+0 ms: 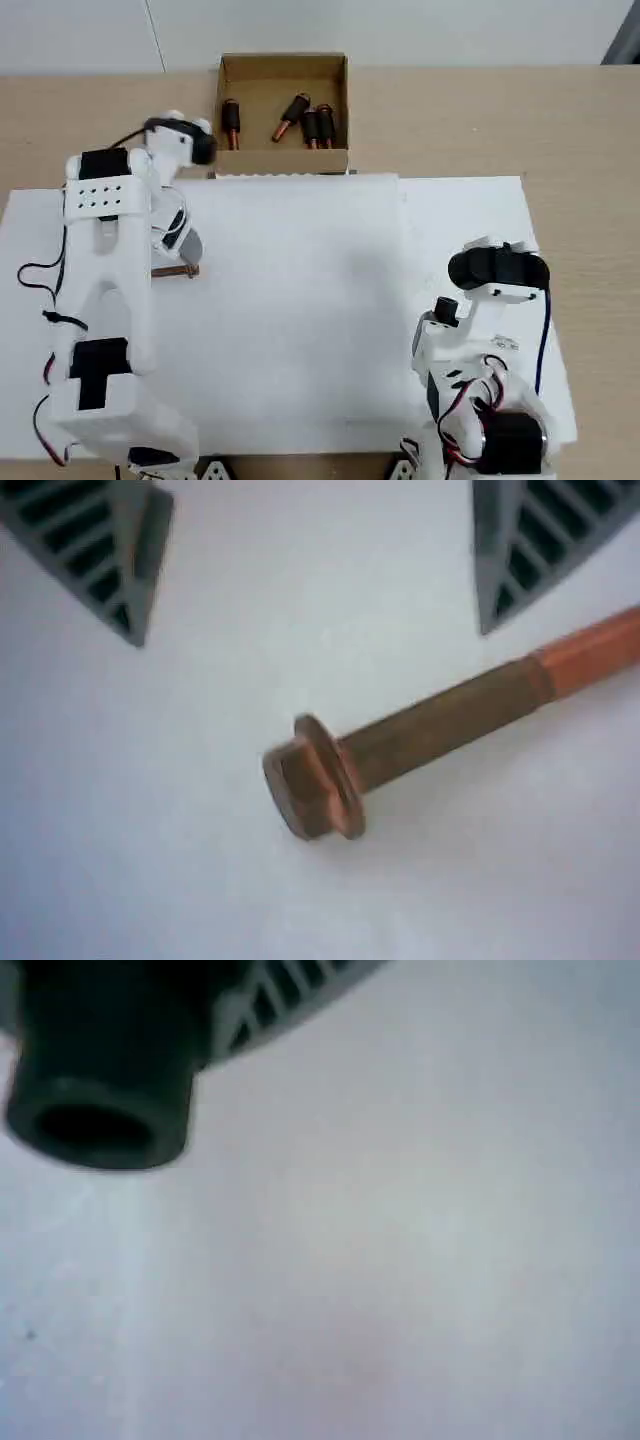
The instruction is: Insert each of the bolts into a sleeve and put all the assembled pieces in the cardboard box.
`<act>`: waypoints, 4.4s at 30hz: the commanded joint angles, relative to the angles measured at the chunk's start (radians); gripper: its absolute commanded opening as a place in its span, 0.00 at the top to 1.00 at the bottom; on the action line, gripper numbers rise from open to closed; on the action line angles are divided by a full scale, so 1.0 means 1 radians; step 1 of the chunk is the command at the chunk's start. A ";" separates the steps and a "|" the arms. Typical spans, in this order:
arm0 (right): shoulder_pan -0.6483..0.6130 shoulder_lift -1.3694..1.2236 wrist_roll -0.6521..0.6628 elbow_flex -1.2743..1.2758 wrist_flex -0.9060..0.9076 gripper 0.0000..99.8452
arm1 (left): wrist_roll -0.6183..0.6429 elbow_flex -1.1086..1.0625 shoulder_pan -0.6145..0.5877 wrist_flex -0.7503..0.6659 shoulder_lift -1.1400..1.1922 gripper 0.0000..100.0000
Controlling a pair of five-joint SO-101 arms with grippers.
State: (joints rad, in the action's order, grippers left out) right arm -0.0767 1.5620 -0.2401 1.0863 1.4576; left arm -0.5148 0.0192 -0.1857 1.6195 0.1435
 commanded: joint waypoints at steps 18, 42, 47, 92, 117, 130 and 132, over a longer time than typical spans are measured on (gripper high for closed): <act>-0.007 -0.001 0.074 -0.002 -0.120 1.00 | -0.694 0.016 -0.002 -0.003 0.066 0.87; -0.002 0.005 0.074 0.025 -0.116 1.00 | -0.694 0.028 0.023 -0.084 0.293 0.99; -0.002 0.007 0.071 0.023 -0.119 1.00 | -0.692 0.140 0.054 0.071 0.293 0.99; -0.259 0.007 0.075 0.037 -0.200 1.00 | 0.552 -0.232 0.411 -0.094 -1.000 0.99; -0.524 0.007 0.204 0.362 -0.837 1.00 | 0.815 -1.282 0.308 -0.732 -1.930 0.99; -0.641 0.007 0.434 0.474 -1.032 1.00 | 1.131 -1.415 0.385 -1.014 -1.961 0.99; -0.650 0.007 0.465 0.493 -1.058 1.00 | 1.135 -1.419 0.385 -1.013 -1.961 0.99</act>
State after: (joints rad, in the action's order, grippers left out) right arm -0.7058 1.5604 0.1818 1.5773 0.4511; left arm 0.6007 -1.4032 0.1933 0.6421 -1.8052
